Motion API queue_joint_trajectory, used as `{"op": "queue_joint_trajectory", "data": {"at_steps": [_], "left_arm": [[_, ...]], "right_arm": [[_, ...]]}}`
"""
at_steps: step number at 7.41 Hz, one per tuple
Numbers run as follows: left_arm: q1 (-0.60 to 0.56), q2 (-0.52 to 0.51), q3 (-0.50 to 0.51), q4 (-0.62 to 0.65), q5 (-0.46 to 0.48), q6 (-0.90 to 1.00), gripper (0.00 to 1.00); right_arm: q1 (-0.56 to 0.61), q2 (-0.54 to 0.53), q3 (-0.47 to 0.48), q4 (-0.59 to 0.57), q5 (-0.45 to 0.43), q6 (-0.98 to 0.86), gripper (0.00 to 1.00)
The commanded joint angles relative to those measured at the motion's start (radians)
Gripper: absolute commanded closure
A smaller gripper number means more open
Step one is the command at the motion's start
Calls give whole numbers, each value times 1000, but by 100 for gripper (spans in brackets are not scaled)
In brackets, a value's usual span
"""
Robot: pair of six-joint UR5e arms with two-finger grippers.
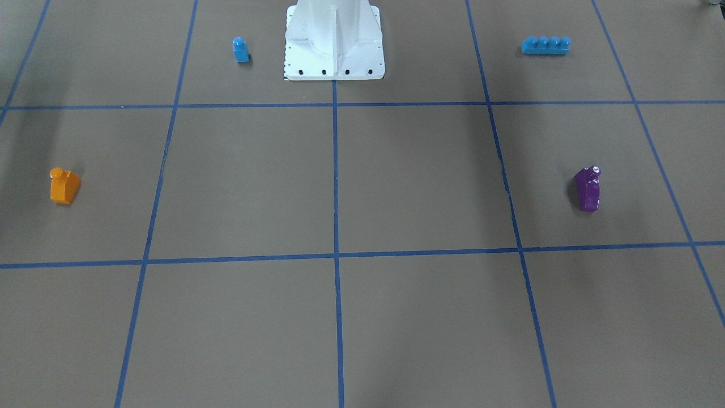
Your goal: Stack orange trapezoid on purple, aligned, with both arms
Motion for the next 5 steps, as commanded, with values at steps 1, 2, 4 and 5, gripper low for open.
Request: {"op": "queue_joint_trajectory", "data": {"at_steps": [1,2,4,5], "left_arm": [[1,0,-9,-3,0,9,0],[1,0,-12,-2,0,9,0],[2,-12,-34,-52,0,8,0],[25,-15,-24,-113,0,5,0]], "right_arm": [[0,0,0,1,8,0,0],[0,0,0,1,14,0,0],[-14,6,2,1,37,2,0],[-29,9,2,1,41,3,0]]}}
